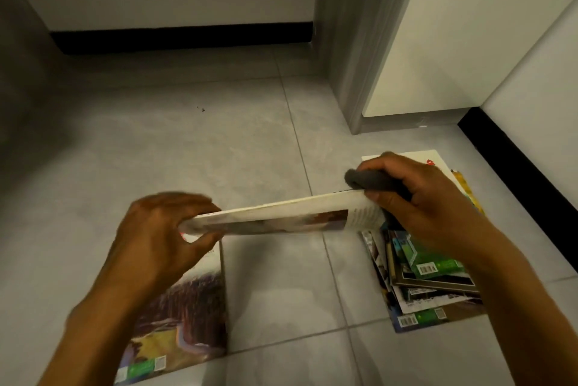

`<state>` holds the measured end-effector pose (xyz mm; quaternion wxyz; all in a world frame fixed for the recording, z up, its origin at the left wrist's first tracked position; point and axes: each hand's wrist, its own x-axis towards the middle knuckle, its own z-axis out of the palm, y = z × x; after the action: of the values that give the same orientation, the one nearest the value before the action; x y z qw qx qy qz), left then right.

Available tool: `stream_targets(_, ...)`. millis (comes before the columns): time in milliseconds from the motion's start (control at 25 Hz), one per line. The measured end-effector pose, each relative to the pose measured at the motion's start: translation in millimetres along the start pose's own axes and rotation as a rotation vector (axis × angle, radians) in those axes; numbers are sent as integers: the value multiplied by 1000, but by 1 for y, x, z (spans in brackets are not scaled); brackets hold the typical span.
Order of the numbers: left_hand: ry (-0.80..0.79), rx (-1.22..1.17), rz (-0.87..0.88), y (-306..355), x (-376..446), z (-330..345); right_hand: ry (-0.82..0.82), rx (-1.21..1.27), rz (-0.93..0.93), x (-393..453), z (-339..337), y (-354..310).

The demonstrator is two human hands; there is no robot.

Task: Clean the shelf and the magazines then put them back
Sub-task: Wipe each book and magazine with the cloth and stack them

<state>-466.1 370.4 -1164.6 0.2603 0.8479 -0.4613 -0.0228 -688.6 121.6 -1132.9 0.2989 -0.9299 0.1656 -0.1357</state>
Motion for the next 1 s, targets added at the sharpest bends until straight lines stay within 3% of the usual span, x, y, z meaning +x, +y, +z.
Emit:
stream_targets(80, -108, 178, 137, 15, 11, -1, 35, -94, -128, 9, -5, -22)
stream_targets(160, -147, -12, 108, 44, 16, 4, 107, -90, -230, 16, 0, -42)
stream_targets(280, -39, -343, 26, 59, 13, 14, 193, 239, -231, 21, 14, -50)
stream_targets(360, 25, -464, -38, 50, 10, 16, 137, 352, -134, 16, 27, -33)
stream_targets(440, 44, -512, -50, 44, 8, 15, 96, 309, -6, 5, 44, 1)
stream_targets(560, 121, -525, -67, 34, 3, 20, 219, 292, 387, -15, 73, 41)
stream_targets(640, 151, -545, -62, 30, 3, 24, 421, 801, 845, -29, 89, 41)
stream_targets(680, 151, -516, -14, 28, 4, 25, 412, 1156, 990, -33, 95, 31)
stream_targets(760, 65, -280, 205, 30, 11, 34, 204, 1687, 983, -36, 95, 2)
stream_targets(800, -23, -160, 314, 30, 14, 45, 138, 1743, 965, -36, 92, -6)
stream_targets(880, -218, -41, 348, 25, 18, 73, 90, 1644, 987, -32, 89, -6)
stream_targets(1000, -364, 94, 226, 18, 8, 103, 128, 1437, 1061, -32, 94, -1)
